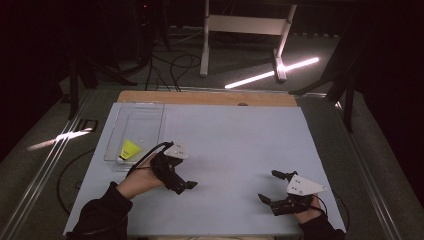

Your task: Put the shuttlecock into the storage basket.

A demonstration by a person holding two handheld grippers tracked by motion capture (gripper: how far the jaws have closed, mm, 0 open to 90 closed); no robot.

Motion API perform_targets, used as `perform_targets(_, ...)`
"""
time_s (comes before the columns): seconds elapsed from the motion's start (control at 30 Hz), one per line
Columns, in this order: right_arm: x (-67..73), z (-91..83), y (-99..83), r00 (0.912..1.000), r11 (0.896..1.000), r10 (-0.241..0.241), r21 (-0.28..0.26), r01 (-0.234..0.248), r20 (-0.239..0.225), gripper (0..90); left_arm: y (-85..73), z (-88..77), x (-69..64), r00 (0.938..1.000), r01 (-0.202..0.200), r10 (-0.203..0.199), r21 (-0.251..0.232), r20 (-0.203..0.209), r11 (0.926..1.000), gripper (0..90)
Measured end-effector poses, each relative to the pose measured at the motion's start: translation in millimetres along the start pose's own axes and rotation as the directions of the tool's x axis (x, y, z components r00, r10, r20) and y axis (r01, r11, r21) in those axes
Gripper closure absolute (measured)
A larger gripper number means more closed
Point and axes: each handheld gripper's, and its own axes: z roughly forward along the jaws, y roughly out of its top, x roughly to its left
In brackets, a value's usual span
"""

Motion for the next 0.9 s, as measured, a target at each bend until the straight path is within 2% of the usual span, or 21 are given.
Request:
perform_targets(0.07,0.0,-0.1,0.0,1.0,1.0,-0.001,0.001,0.001,-0.001,9.9,-6.7,2.7,-1.4,1.0,-0.002,0.002,-0.021,0.004,0.9998,0.1)
perform_targets(0.17,0.0,-0.4,0.1,1.0,1.0,-0.004,0.002,0.004,-0.001,9.9,-15.7,7.5,-2.2,0.9995,0.016,-0.015,-0.032,0.028,0.9994,0.1)
perform_targets(0.37,0.2,0.1,0.0,1.0,1.0,-0.003,0.003,0.003,-0.002,9.9,-33.1,12.9,-5.8,0.9991,0.03,-0.028,-0.063,0.033,0.9976,0.1)
perform_targets(0.47,0.1,0.2,-0.1,1.0,1.0,-0.002,0.005,0.002,-0.003,9.9,-40.0,13.0,-8.2,0.9996,0.022,-0.02,-0.083,0.02,0.9963,0.1)
perform_targets(0.57,0.1,0.3,-0.1,1.0,1.0,-0.004,0.005,0.004,-0.002,9.9,-47.4,11.5,-9.5,0.9996,0.029,-0.03,-0.096,-0.001,0.995,0.1)
perform_targets(0.67,0.1,0.2,-0.1,1.0,1.0,-0.002,0.004,0.002,-0.002,9.9,-55.7,9.5,-10.3,0.9989,0.046,-0.047,-0.11,-0.007,0.9928,0.1)
perform_targets(0.73,0.4,0.2,0.0,1.0,1.0,-0.003,0.003,0.003,-0.003,9.9,-61.6,8.6,-10.7,0.998,0.052,-0.056,-0.111,-0.029,0.9924,0.1)
perform_targets(0.9,0.3,0.3,0.0,1.0,1.0,-0.002,0.004,0.002,-0.002,9.9,-76.1,7.2,-11.1,0.9957,0.085,-0.088,-0.11,-0.026,0.9903,0.1)
